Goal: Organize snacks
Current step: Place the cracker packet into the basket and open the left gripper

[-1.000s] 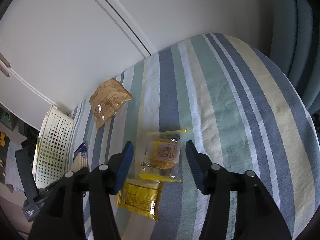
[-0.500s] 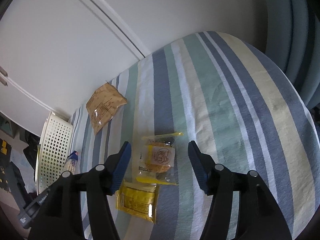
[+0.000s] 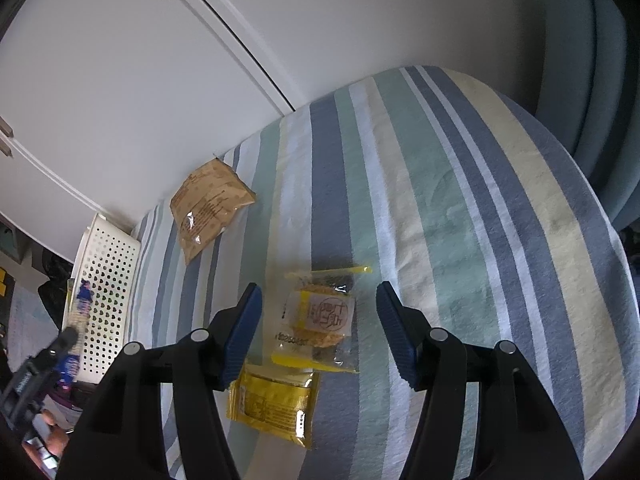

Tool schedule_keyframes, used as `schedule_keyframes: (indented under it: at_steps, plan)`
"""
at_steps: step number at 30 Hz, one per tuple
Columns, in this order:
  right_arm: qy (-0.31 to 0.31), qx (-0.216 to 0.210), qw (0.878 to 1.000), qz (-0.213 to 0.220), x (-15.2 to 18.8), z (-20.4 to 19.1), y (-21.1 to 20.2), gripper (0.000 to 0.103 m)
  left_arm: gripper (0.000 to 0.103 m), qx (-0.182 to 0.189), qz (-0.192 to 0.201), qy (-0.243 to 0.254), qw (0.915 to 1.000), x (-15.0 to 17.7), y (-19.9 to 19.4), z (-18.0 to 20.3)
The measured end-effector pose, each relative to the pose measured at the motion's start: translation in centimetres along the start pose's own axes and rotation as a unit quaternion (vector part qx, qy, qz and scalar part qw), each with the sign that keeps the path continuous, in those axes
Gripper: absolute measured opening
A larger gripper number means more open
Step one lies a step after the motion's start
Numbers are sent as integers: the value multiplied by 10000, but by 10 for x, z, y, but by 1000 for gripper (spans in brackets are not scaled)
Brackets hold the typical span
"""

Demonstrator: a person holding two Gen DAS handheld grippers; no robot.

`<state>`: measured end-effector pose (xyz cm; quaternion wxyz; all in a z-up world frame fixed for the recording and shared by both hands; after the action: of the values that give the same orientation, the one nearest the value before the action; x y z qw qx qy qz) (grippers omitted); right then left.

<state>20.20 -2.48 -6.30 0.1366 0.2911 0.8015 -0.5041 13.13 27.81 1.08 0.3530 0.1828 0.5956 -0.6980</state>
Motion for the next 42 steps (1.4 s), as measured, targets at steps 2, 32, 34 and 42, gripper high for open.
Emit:
schedule_keyframes:
  at_steps: [2, 32, 34, 42]
  plan:
    - [7, 3, 10000, -46, 1, 0, 2, 59, 44, -10, 102, -11, 9999, -7, -7, -6]
    - [-886, 1334, 9867, -296, 12, -28, 28, 40, 95, -960, 815, -901, 9879, -67, -31, -191]
    - [-843, 1264, 9881, -222, 10, -28, 24, 39, 95, -933, 962, -1017, 9858, -64, -35, -197]
    - [-900, 1001, 9909, 52, 10, -51, 3, 39, 95, -932, 1265, -1356, 9782, -40, -55, -213]
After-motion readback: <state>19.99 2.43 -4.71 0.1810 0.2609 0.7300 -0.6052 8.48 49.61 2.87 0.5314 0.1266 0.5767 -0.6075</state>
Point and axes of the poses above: each gripper's, at about its wrist camera, not at the fingertips, and y roughly the way its jaws point, z to its right, x to its underside, the point moved 6 cm from there along y, roughly the way its jaws point, and after that the axes turned 5 degrees about z, right-handed, at the moved point
